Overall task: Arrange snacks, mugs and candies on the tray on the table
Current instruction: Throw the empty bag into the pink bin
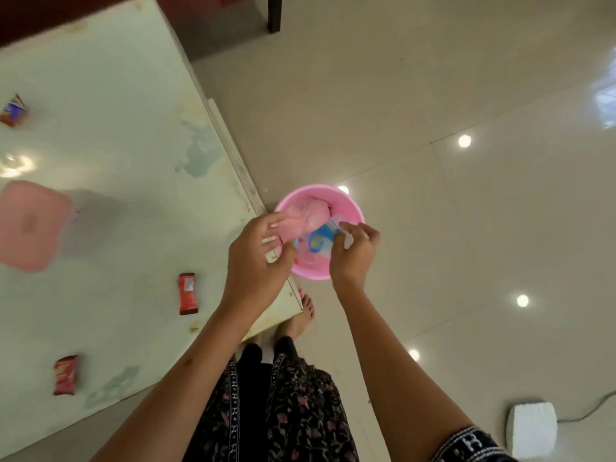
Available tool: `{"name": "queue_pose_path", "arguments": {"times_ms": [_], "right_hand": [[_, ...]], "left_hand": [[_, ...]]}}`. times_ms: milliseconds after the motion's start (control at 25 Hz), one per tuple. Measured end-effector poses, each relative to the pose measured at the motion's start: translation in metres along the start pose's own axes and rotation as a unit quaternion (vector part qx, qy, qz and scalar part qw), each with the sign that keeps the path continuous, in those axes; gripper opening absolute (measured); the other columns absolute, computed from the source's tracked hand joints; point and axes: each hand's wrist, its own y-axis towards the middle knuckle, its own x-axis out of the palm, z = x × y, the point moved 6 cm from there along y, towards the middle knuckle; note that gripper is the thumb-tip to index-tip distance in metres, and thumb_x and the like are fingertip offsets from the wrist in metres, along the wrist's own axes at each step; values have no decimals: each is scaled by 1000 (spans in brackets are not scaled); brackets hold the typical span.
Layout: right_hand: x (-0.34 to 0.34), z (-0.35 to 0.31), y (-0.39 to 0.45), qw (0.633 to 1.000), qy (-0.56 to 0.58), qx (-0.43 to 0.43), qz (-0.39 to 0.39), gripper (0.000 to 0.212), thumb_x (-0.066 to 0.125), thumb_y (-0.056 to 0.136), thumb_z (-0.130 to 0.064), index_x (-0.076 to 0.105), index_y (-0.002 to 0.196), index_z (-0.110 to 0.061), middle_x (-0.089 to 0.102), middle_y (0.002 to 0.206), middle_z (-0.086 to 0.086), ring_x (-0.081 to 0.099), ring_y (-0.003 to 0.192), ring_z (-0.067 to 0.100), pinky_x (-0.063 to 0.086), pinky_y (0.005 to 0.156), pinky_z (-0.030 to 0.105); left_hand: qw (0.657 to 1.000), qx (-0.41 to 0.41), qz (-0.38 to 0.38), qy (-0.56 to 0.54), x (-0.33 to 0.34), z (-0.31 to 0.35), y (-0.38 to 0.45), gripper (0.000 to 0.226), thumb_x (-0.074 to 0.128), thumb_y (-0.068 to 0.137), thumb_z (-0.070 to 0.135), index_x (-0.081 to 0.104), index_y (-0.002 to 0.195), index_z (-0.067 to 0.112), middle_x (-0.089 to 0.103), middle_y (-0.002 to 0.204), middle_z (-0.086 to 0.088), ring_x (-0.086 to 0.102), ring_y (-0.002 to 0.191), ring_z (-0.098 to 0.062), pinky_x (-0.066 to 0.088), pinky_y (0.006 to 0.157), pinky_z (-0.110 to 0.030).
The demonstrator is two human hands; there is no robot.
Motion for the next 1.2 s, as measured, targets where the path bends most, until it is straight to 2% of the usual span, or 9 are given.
{"name": "queue_pose_path", "arguments": {"times_ms": [160, 240, 360, 440, 640, 800, 960, 1080, 1200], "right_hand": [[37, 19, 28, 1000, -18, -18, -2, 25, 50, 92, -8, 59, 115, -7, 39, 131, 11, 50, 114, 24, 31, 89, 5], [58, 25, 39, 996, -65, -47, -29, 33, 47, 95, -16, 50, 128, -11, 31, 142, 14, 45, 122, 27, 38, 101, 23], [99, 49, 48, 957, -181, -14, -226, 51, 38, 98, -31, 21, 146, -28, -6, 158, 14, 2, 145, 36, 13, 113, 58], [107, 59, 50, 920, -224, 9, -320, 54, 36, 98, -36, 11, 147, -37, -12, 158, 12, -12, 145, 35, 1, 113, 61], [77, 17, 48, 959, -180, -36, -215, 44, 39, 98, -25, 35, 142, -23, 27, 153, 14, 27, 140, 32, 26, 113, 49], [43, -30, 15, 973, -144, -28, -179, 34, 35, 99, -14, 50, 129, -8, 62, 121, 17, 59, 109, 33, 36, 66, 12], [5, -83, -45, 980, -96, -52, -164, 33, 30, 100, -13, 58, 117, -6, 64, 113, 21, 59, 105, 36, 44, 78, 32], [-23, -119, -92, 987, -29, -75, -139, 32, 33, 100, -18, 60, 116, -10, 66, 105, 15, 62, 98, 32, 44, 73, 29], [-46, -152, -141, 985, 38, -98, -133, 32, 35, 99, -20, 60, 119, -12, 65, 113, 8, 60, 101, 24, 45, 86, 30]], "left_hand": [[999, -22, 10, -41, 14, -9, 20, 33, 59, 80, 8, 57, 109, 23, 64, 110, 8, 62, 100, -3, 50, 78, -8], [997, -22, 28, -70, 12, -9, 24, 32, 58, 79, 10, 57, 108, 25, 63, 107, 15, 63, 99, -4, 50, 76, -8], [994, -22, 53, -89, 3, -11, 28, 32, 58, 79, 10, 56, 108, 25, 61, 108, 21, 63, 96, 2, 47, 72, -5], [994, -28, 58, -89, -5, -14, 26, 32, 57, 81, 9, 55, 109, 23, 60, 109, 21, 62, 96, 4, 47, 72, -4], [992, -45, 63, -103, -19, -21, 18, 34, 56, 83, 10, 52, 115, 23, 62, 112, 13, 62, 99, 2, 48, 78, -6], [991, -56, 49, -109, -28, -15, 6, 34, 53, 86, 8, 50, 119, 18, 60, 121, 3, 59, 106, -3, 45, 84, -5], [992, -70, 39, -93, -53, 6, -20, 31, 49, 91, 13, 50, 123, 14, 58, 128, -3, 54, 117, -11, 39, 92, -18], [993, -76, 48, -80, -84, 27, -47, 32, 45, 94, 22, 49, 125, 15, 55, 132, -3, 52, 120, -13, 36, 93, -20], [994, -57, 67, -72, -123, 52, -75, 35, 41, 95, 30, 46, 127, 17, 51, 136, -2, 48, 124, -15, 34, 93, -20]]}}
